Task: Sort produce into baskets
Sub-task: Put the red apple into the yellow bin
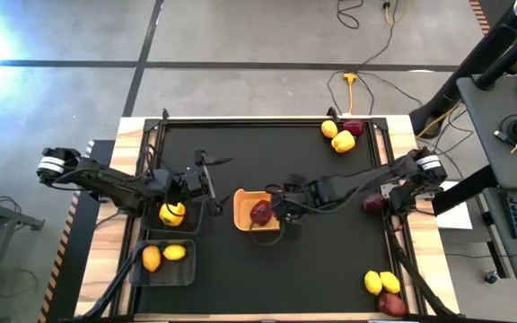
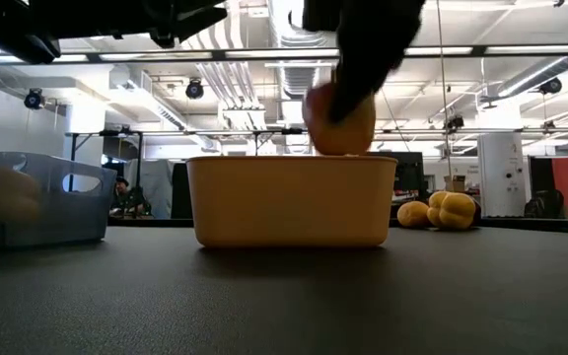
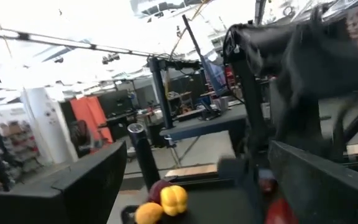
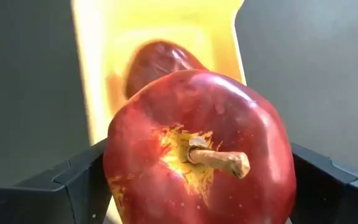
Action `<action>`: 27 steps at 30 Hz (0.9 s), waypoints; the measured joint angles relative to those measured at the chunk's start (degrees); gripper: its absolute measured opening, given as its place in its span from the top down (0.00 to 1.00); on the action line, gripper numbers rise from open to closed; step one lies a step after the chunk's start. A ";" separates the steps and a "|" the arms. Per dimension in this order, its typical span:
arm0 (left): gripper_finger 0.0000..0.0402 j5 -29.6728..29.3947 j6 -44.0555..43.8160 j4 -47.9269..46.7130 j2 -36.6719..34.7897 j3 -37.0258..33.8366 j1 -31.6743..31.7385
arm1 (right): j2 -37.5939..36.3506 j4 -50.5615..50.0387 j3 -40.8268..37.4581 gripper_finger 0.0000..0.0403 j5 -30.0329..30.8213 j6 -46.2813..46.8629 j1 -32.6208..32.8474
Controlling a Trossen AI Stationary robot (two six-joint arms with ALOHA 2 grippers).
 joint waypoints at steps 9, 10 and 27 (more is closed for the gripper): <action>0.07 -3.75 1.31 -0.58 -0.16 2.81 0.00 | 2.97 9.02 -6.19 0.09 -5.64 -3.78 -5.42; 0.07 -4.01 1.68 -0.73 -0.15 2.81 0.09 | 3.03 9.08 -6.27 0.09 -5.65 -3.84 -5.63; 0.07 -4.62 0.11 -1.69 -0.09 2.54 0.24 | 3.06 8.87 -8.42 0.08 -6.03 -2.71 -7.42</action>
